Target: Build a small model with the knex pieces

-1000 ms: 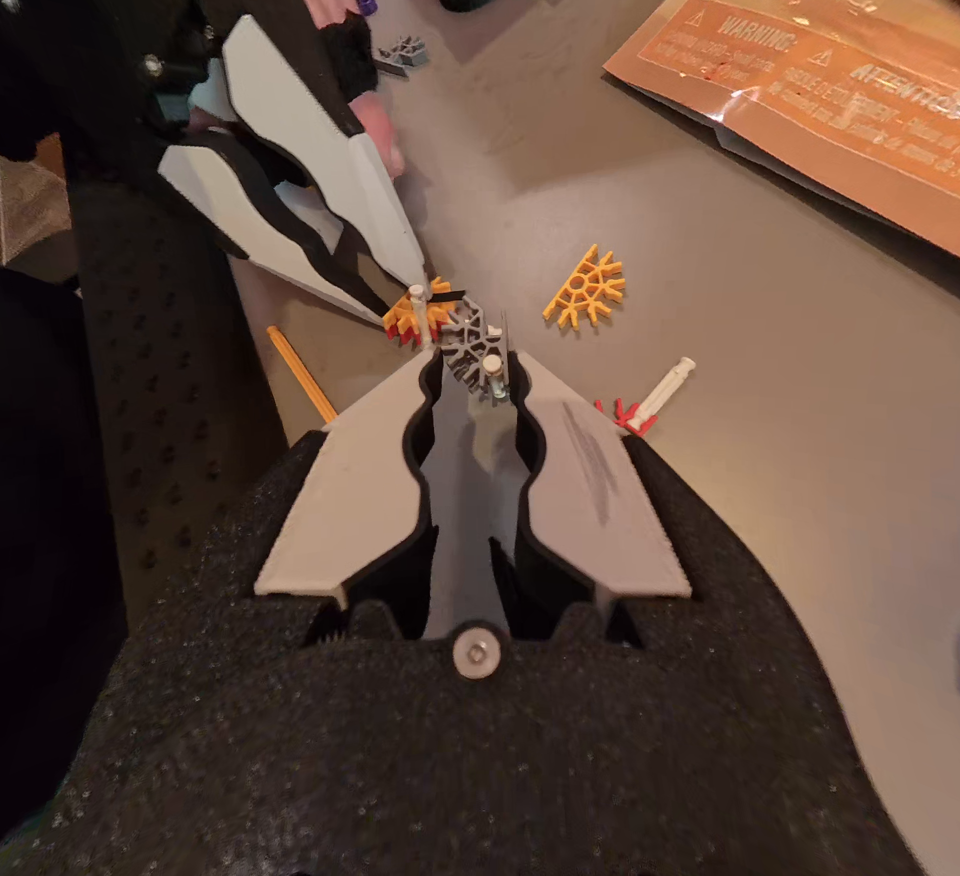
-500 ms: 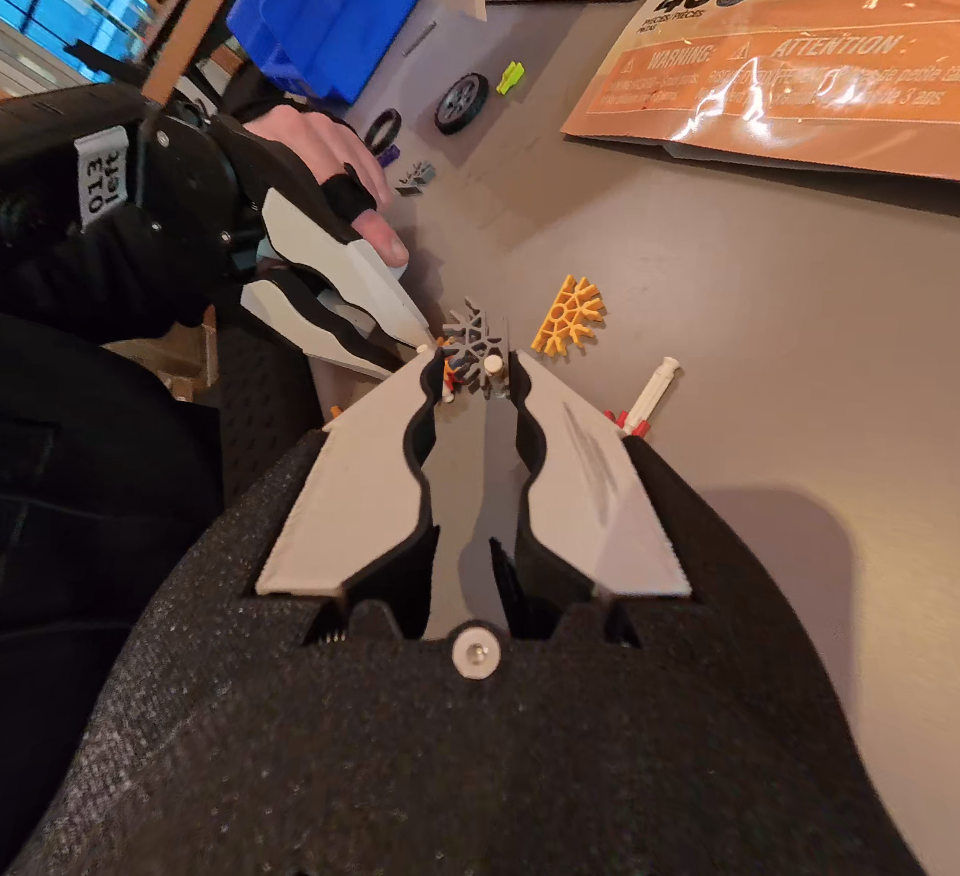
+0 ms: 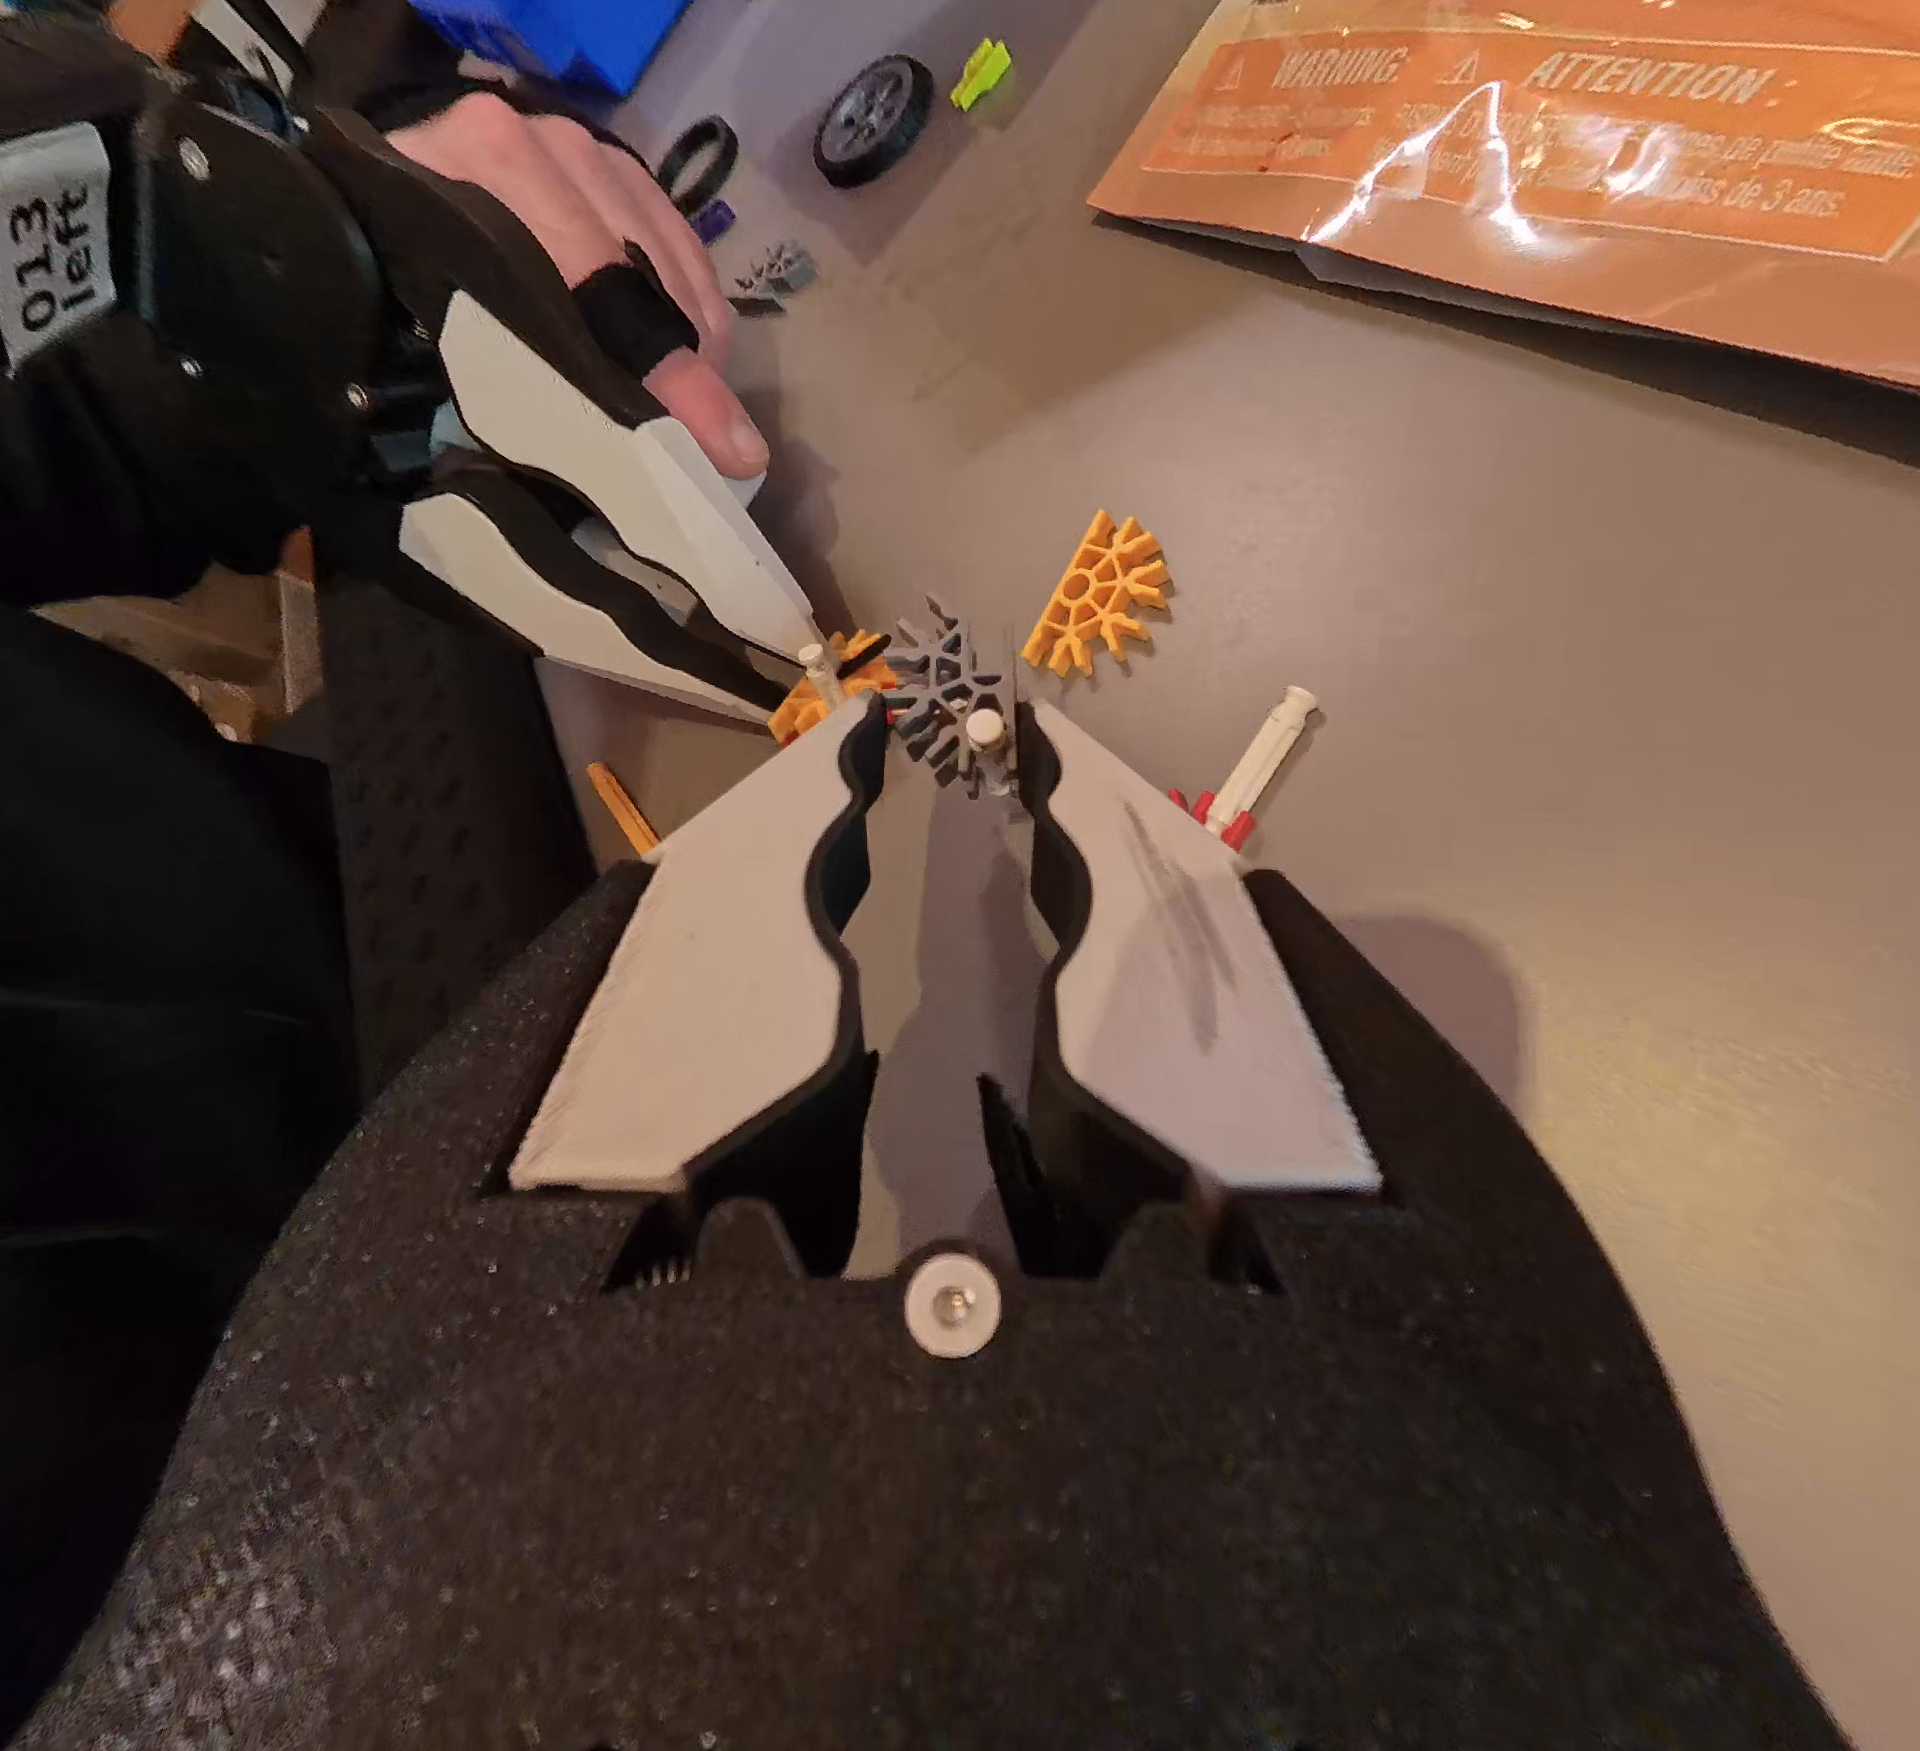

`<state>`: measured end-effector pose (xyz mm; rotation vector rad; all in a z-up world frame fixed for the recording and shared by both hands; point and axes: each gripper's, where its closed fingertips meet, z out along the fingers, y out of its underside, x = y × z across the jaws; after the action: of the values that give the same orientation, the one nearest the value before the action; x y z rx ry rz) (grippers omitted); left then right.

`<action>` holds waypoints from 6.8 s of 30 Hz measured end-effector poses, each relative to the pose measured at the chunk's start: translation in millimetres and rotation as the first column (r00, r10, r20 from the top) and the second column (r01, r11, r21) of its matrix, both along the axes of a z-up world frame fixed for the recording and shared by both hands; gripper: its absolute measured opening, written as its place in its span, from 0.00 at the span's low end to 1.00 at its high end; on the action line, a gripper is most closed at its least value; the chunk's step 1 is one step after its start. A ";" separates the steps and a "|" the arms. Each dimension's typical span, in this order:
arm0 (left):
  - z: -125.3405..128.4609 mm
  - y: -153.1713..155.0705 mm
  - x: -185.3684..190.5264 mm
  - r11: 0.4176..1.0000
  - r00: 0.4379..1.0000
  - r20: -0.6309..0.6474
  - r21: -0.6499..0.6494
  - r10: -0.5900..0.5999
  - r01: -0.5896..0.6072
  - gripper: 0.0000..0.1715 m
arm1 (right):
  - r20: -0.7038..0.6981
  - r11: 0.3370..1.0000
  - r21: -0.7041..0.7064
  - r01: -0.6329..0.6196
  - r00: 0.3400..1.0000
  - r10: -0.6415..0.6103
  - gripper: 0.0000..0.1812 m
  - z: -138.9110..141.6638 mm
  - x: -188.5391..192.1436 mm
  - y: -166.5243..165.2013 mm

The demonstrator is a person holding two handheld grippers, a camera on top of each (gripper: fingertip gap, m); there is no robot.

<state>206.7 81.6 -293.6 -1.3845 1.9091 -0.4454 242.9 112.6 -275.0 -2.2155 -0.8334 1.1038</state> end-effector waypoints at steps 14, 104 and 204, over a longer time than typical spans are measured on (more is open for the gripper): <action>0.1 -1.7 -2.6 0.999 0.999 -0.013 0.019 -0.038 0.038 0.07 | 0.363 0.956 0.113 -0.269 0.907 0.212 0.13 -19.1 -7.1 -5.7; -2.3 -5.1 -9.8 0.988 0.991 -0.031 0.074 -0.132 0.134 0.07 | 0.598 0.837 0.145 -0.527 0.721 0.350 0.13 -24.5 -9.0 -11.9; -4.1 4.2 7.9 0.990 0.989 0.058 -0.034 0.139 -0.138 0.23 | 0.396 0.891 0.407 -0.204 0.918 0.029 0.14 -28.7 3.5 -14.0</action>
<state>214.6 85.8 -297.7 -1.4955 1.7513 -0.4441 246.4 98.5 -303.7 -2.0230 -1.2594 0.4585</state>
